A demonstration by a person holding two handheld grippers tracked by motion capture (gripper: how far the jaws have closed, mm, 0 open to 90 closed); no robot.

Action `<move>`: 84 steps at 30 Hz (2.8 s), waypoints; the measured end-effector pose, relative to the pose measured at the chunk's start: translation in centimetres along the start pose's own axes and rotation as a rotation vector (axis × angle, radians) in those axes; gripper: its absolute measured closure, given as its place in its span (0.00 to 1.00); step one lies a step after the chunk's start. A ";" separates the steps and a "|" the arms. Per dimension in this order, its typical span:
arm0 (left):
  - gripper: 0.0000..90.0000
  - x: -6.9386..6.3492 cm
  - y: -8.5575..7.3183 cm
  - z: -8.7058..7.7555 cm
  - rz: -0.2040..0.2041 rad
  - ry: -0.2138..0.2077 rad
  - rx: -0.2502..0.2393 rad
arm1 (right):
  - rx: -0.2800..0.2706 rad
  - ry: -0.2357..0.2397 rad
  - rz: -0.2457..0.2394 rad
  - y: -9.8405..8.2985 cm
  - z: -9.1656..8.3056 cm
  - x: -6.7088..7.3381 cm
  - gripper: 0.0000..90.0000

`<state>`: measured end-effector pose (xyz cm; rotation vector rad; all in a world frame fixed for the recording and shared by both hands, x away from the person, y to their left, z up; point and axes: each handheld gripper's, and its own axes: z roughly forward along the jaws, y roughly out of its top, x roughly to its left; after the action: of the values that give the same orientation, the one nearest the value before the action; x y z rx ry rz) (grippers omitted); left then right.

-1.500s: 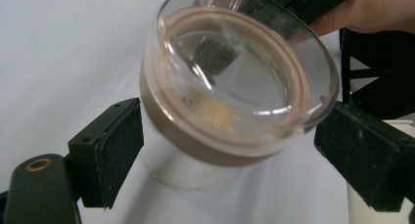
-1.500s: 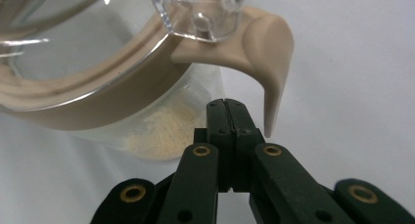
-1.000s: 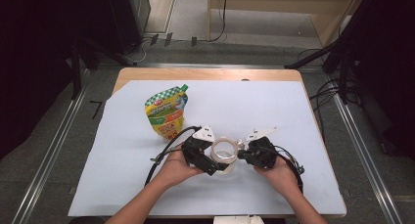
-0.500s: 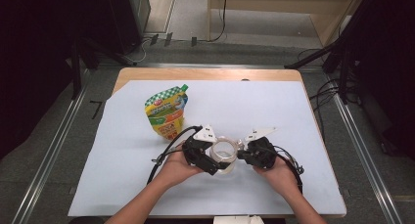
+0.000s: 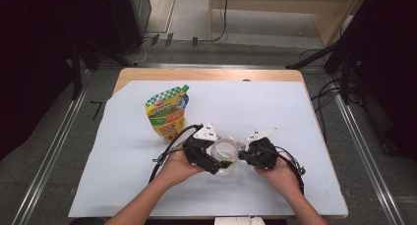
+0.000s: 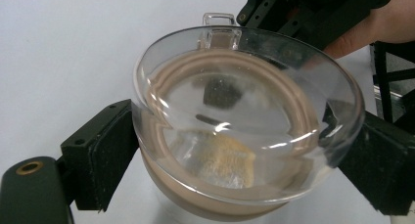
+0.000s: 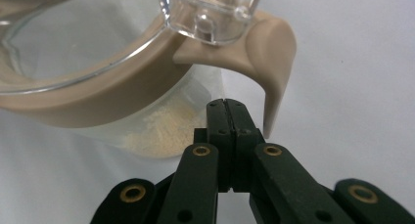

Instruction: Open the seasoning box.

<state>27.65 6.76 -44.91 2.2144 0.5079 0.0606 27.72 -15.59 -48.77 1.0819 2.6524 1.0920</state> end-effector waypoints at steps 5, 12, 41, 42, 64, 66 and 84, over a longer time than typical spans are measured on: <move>0.11 0.0 0.2 -0.1 0.001 0.010 -0.007 | 0.007 -0.003 0.004 0.0 0.0 0.0 1.00; 0.12 0.0 0.4 -0.2 0.000 0.017 -0.001 | 0.012 -0.007 0.001 -0.1 0.1 0.0 1.00; 0.20 -0.2 1.8 -1.1 -0.025 -0.053 -0.076 | 0.011 0.003 0.018 -0.4 0.0 0.5 1.00; 0.20 -0.4 2.0 -1.1 -0.018 -0.046 -0.072 | 0.012 -0.005 0.016 -0.5 -0.1 0.6 1.00; 0.90 -1.2 5.4 -0.9 -0.004 -0.214 0.085 | 0.012 0.020 0.019 -1.4 -0.9 1.7 1.00; 0.91 -1.0 5.5 -0.7 -0.011 -0.218 0.092 | -0.002 0.026 0.026 -1.4 -1.4 1.7 1.00; 0.89 0.0 6.0 -0.2 -0.038 -0.254 0.112 | -0.042 0.015 0.058 -2.5 -4.5 1.8 0.99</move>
<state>29.67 3.57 -40.25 2.2779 0.4201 -0.2724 23.49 -18.40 -46.71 1.1549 2.6128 1.1649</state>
